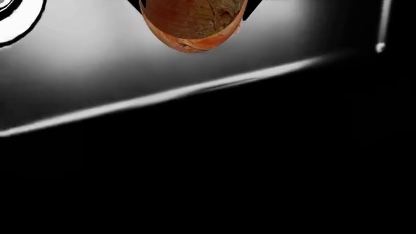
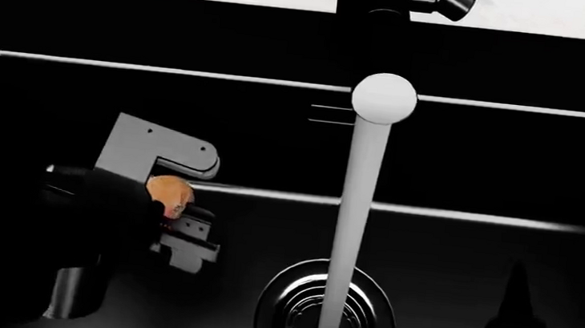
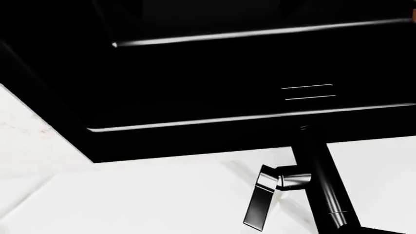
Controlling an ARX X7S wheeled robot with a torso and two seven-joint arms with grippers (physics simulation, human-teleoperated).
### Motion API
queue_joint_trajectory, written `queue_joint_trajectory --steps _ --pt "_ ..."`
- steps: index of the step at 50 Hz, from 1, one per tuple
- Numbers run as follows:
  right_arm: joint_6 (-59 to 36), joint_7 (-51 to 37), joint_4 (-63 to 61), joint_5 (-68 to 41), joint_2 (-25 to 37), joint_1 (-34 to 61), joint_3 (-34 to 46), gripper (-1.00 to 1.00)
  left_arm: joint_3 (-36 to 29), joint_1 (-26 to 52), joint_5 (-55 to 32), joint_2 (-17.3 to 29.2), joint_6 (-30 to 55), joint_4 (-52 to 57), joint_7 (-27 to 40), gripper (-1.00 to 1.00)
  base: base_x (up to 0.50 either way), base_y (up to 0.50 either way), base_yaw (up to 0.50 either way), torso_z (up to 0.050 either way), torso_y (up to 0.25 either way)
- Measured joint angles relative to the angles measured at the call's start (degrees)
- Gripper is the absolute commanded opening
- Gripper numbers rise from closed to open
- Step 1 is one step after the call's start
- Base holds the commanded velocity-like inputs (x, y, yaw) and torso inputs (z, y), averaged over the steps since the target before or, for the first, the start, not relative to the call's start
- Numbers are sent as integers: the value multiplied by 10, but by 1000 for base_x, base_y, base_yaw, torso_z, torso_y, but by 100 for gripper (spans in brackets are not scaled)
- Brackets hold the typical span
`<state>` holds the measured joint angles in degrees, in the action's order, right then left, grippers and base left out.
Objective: Pick the broccolis and asparaguss from the sink and place them in one bowl. Place the onion in the other bowl. Then turn off the sink faucet.
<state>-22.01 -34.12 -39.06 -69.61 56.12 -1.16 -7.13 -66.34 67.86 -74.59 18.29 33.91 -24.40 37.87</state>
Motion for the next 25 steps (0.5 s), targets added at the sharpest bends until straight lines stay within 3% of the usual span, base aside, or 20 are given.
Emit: queue_joint_trajectory --steps 25 --pt "-11 -6 -6 -29 17 12 -8 100 14 2 -27 58 16 129 21 -100 0 0 0 0 174"
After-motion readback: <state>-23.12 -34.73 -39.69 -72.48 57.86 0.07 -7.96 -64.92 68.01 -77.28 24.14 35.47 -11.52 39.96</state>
